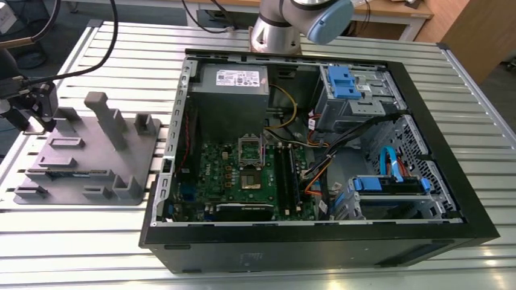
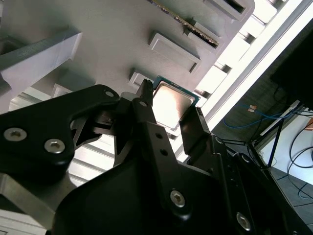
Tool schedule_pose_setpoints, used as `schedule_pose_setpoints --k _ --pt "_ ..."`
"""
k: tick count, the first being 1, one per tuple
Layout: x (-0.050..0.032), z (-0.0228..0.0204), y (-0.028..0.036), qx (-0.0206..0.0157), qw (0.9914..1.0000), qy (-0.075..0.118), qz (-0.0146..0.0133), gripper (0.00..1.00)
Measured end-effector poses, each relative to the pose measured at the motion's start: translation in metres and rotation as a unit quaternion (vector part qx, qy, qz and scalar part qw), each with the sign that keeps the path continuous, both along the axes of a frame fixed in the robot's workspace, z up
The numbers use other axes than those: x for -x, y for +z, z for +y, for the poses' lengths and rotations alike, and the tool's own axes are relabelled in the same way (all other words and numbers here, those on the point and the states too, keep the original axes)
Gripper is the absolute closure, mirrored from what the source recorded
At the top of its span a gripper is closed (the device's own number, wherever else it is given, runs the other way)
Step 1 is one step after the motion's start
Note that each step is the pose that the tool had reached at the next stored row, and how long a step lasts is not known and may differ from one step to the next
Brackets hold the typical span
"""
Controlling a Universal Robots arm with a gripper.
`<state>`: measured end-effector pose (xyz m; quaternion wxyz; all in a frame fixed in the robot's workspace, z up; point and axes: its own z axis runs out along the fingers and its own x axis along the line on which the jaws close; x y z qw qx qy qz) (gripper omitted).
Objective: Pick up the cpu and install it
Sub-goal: 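Pick up the cpu and move it towards the insertion slot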
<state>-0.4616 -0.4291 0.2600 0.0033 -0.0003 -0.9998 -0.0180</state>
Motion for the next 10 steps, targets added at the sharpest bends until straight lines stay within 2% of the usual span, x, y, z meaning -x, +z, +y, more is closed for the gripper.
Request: schedule_pose_setpoints --k 5,7,10 --pt "0.0001 0.0 0.0011 0.0002 1.0 0.0 0.0003 0.53" --pt "0.0 0.0 0.0042 0.0 1.0 0.0 0.0 0.53" --pt "0.0 0.0 0.0129 0.0 1.0 0.0 0.0 0.53"
